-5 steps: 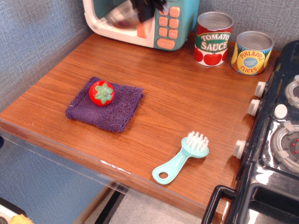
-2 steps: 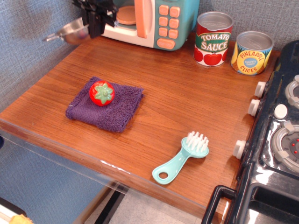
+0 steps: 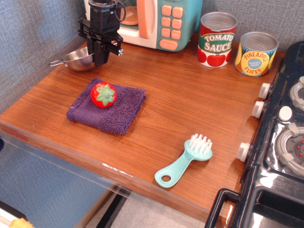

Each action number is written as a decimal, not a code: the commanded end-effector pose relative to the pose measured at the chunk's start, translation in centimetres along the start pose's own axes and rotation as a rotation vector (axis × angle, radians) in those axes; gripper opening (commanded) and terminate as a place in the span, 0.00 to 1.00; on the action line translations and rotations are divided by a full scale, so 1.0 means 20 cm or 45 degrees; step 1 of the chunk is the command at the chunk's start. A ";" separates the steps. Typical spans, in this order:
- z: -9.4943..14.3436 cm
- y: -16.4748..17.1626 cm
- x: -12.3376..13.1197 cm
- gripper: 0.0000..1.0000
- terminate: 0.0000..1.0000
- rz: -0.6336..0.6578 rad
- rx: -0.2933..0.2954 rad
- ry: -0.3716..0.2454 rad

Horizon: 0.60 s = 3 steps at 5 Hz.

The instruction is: Place the pot in front of the oven.

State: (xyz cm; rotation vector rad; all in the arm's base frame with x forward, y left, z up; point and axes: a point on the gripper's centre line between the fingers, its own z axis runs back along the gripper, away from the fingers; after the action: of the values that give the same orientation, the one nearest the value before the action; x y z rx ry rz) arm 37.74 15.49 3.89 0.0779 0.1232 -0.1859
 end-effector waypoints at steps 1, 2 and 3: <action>0.03 -0.01 -0.07 1.00 0.00 0.083 0.000 -0.043; 0.12 -0.05 -0.08 1.00 0.00 0.053 0.062 -0.110; 0.30 -0.08 -0.14 1.00 0.00 0.055 0.110 -0.254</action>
State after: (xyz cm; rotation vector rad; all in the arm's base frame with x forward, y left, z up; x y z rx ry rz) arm 36.59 14.60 7.62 0.1125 -0.0325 -0.1472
